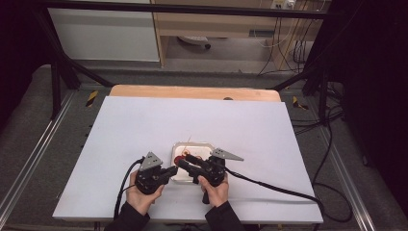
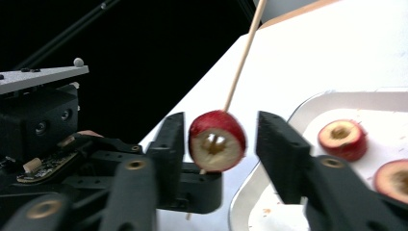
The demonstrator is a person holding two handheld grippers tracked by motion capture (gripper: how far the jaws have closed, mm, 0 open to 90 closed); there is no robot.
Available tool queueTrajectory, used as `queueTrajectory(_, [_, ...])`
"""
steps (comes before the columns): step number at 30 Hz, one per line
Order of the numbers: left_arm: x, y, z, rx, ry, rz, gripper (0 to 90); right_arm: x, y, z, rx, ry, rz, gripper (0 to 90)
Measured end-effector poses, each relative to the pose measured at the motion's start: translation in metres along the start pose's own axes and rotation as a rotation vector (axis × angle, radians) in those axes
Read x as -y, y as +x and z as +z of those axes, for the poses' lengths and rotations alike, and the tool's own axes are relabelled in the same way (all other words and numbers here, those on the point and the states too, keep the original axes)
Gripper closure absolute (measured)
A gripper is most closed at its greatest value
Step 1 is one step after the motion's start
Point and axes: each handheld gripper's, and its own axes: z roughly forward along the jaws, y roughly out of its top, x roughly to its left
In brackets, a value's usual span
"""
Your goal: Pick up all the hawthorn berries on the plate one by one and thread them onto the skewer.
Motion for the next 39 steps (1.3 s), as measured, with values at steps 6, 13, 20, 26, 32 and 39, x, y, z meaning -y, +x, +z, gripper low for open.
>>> queueTrajectory(6, [0.001,0.007,-0.006,-0.008,0.001,0.024,88.3,-0.017,0.0,-0.012,0.071,0.075,-0.115,26.8])
queueTrajectory(13, [0.005,0.011,-0.009,-0.011,0.035,0.081,88.2,-0.034,-0.008,-0.025,0.161,0.223,-0.232,11.5])
queueTrajectory(20, [0.007,0.017,-0.014,-0.015,0.046,0.095,88.2,-0.045,-0.017,-0.026,0.202,0.371,-0.281,9.3])
queueTrajectory(26, [0.008,0.024,-0.019,-0.024,0.054,0.092,88.2,-0.058,-0.02,-0.02,0.249,0.455,-0.326,9.5])
queueTrajectory(32, [0.01,0.03,-0.022,-0.028,0.055,0.083,88.2,-0.069,-0.02,-0.004,0.275,0.578,-0.404,10.0])
queueTrajectory(39, [0.011,0.033,-0.022,-0.032,0.055,0.079,88.2,-0.076,-0.025,0.017,0.278,0.699,-0.427,9.8])
